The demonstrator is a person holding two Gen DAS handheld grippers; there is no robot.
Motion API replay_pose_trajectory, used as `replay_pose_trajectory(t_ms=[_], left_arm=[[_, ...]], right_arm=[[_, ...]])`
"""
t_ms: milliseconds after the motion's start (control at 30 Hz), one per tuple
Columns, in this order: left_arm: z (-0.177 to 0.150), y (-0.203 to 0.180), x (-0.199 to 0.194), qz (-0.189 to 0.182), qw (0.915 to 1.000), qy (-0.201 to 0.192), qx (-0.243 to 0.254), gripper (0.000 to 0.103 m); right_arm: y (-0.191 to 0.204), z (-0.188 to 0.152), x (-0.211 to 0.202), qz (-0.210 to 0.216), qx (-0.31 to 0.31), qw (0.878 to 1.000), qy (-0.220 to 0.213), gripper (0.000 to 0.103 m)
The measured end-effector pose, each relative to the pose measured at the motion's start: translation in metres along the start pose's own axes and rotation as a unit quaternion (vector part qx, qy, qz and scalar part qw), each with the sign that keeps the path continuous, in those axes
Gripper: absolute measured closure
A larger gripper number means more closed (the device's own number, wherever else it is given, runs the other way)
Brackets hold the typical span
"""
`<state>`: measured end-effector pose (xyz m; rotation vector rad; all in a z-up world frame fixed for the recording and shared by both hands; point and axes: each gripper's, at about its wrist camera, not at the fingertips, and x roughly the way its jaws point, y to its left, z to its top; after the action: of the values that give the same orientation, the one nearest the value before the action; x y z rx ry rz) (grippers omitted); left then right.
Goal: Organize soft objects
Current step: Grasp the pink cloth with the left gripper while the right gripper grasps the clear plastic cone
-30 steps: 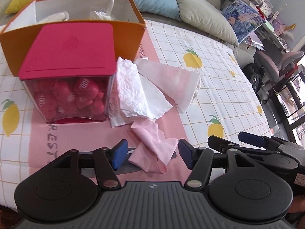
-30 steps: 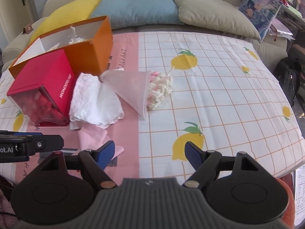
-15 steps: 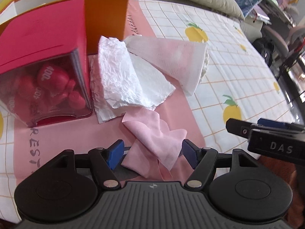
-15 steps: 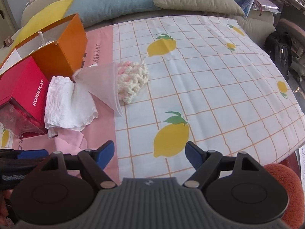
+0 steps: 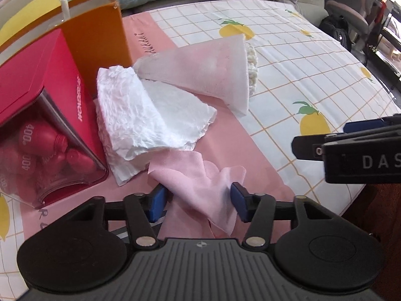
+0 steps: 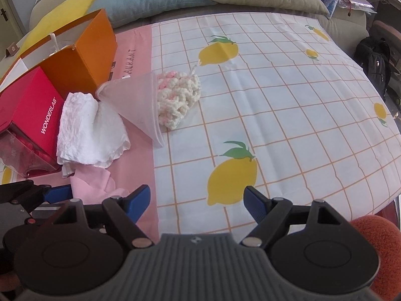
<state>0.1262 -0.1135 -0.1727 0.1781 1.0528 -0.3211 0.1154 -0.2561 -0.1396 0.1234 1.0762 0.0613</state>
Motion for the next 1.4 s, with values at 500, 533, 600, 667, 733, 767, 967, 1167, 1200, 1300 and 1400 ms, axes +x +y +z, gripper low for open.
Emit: replay_pose_trajectory(t_ms=[500,533,600,667,733,767,967,1167,1200,1300,1400], left_arm=[[0.021,0.015,-0.04,-0.018,0.9983,-0.053,-0.014,0.095],[0.025,0.018,-0.044,-0.016,0.9979,-0.059,-0.021,0.095],[0.031,0.023,-0.05,-0.013,0.9973,-0.065,-0.033,0.094],[0.036,0.027,-0.055,-0.012,0.9963,-0.072,-0.045,0.094],[0.039,0.031,-0.058,-0.01,0.9955,-0.076,-0.056,0.094],[0.04,0.032,-0.06,-0.008,0.9952,-0.077,-0.059,0.094],[0.039,0.04,-0.063,-0.003,0.9945,-0.076,-0.072,0.094],[0.037,0.046,-0.066,-0.004,0.9934,-0.075,-0.086,0.094],[0.037,0.046,-0.068,-0.003,0.9933,-0.077,-0.086,0.094],[0.036,0.047,-0.073,-0.004,0.9928,-0.083,-0.086,0.094],[0.036,0.047,-0.076,-0.005,0.9921,-0.089,-0.088,0.094]], right_arm=[[0.028,0.02,0.003,0.02,-0.115,0.991,-0.061,0.034],[0.031,0.025,0.004,0.017,-0.126,0.989,-0.07,0.035],[0.035,0.035,0.009,0.023,-0.137,0.987,-0.08,0.035],[0.038,0.043,0.015,0.036,-0.14,0.986,-0.081,0.035],[0.043,0.049,0.023,0.039,-0.147,0.985,-0.081,0.035],[0.045,0.052,0.027,0.037,-0.149,0.985,-0.083,0.035],[0.059,0.066,0.05,0.033,-0.165,0.982,-0.083,0.035],[0.078,0.065,0.058,0.029,-0.215,0.972,-0.09,0.055],[0.079,0.065,0.059,0.031,-0.218,0.972,-0.087,0.067],[0.076,0.065,0.057,0.03,-0.213,0.973,-0.081,0.096],[0.072,0.065,0.044,0.039,-0.201,0.975,-0.088,0.1]])
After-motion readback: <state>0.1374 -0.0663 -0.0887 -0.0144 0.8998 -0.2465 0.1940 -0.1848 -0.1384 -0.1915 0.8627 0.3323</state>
